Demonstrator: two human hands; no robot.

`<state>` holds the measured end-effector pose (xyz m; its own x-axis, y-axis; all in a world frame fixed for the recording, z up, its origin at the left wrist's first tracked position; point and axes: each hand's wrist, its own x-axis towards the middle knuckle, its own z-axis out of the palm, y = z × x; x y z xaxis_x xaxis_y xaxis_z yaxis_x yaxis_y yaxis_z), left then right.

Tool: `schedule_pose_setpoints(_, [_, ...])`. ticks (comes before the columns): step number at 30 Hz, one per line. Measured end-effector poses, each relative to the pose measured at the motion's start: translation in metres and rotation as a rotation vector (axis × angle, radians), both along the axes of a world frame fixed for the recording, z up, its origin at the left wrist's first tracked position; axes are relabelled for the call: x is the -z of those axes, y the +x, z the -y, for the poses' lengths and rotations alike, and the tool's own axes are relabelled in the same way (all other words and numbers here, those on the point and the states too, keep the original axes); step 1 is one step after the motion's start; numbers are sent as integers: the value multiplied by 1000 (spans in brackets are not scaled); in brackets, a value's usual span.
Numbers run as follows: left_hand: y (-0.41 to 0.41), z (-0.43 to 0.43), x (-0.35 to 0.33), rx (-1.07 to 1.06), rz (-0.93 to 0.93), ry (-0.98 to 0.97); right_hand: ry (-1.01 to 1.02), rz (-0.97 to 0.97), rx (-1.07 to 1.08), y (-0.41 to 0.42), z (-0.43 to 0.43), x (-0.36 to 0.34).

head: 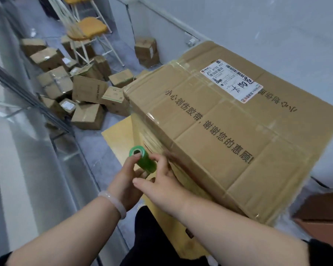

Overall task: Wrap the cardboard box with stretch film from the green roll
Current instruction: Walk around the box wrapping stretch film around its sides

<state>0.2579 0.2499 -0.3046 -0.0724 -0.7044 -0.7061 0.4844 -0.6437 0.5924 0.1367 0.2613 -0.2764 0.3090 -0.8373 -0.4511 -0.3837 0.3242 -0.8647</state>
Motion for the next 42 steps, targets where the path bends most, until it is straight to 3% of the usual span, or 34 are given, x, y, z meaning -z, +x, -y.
schedule_pose_setpoints(8, [-13,-19,1,-39,27,-21,-105,-61,-73,-18,-13,-4])
schedule_pose_setpoints(12, [-18,-26,6,-15,-36,-48,-73,12,-41,-24,-19,3])
schedule_pose_setpoints(16, [-20,-35,3,-29,12,-20,-92,55,-16,-28,-28,4])
schedule_pose_setpoints(21, [-39,-47,1,-170,53,-4,-201,12,-92,-39,-34,1])
schedule_pose_setpoints(25, [-66,-64,-11,-230,4,24,-85,93,-106,-50,-38,0])
schedule_pose_setpoints(27, [-73,-77,-11,-295,-8,32,-123,72,-144,-55,-47,3])
schedule_pose_setpoints(32, [-87,-101,-17,-345,123,68,-156,18,-260,-73,-69,1])
schedule_pose_setpoints(36, [-94,-118,-24,-363,107,60,-70,75,-276,-85,-82,-4])
schedule_pose_setpoints(42, [-101,-141,-22,-289,163,45,-186,-72,-286,-95,-111,5])
